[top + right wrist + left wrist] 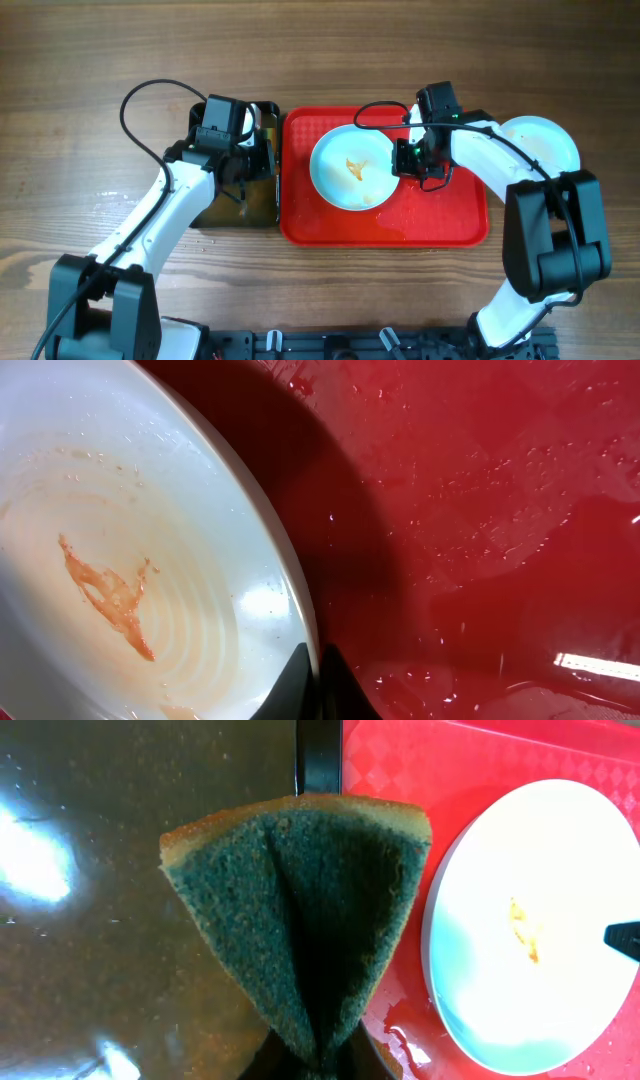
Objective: Clean dirty plates on tray and stack at the side
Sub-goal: 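Scrub the last plate with the sponge in the left gripper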
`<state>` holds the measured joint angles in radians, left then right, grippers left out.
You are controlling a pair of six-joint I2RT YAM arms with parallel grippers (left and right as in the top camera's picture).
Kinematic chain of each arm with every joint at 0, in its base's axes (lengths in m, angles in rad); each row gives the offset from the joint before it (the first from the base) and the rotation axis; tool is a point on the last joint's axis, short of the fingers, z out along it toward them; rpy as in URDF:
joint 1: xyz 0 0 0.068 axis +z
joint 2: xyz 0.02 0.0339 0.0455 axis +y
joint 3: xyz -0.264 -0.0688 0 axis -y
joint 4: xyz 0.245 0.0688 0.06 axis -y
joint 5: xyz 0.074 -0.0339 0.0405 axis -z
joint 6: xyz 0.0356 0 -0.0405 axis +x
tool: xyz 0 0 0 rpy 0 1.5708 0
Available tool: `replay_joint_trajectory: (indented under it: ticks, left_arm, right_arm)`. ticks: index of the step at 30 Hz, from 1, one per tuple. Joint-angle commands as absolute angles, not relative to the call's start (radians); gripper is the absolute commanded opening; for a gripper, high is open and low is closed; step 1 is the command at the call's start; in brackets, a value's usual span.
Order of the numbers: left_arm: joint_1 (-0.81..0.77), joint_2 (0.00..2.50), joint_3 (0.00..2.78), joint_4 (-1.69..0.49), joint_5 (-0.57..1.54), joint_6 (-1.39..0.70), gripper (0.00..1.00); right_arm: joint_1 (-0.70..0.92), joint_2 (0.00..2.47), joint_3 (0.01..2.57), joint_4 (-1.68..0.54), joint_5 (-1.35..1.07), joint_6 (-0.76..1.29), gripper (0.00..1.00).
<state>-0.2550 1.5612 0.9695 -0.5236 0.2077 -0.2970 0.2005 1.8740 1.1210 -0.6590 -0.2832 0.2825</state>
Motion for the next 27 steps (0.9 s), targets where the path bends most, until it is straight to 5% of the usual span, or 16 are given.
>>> replay_joint_trajectory:
  ticks: [1,14,27]
  left_arm:
    - [-0.258,1.553,0.973,-0.510,0.220,-0.295,0.04]
    - [-0.450,1.727,0.973,-0.072,0.584,-0.616,0.04]
    - [-0.585,1.998,0.973,0.228,0.570,-0.849,0.04]
  right_arm:
    - [0.204,1.848,1.119,-0.663,-0.266,0.262,0.04]
    - [0.204,1.848,1.119,-0.664,-0.270,0.262,0.04]
    - [0.204,1.848,1.119,-0.664,-0.271,0.262,0.04]
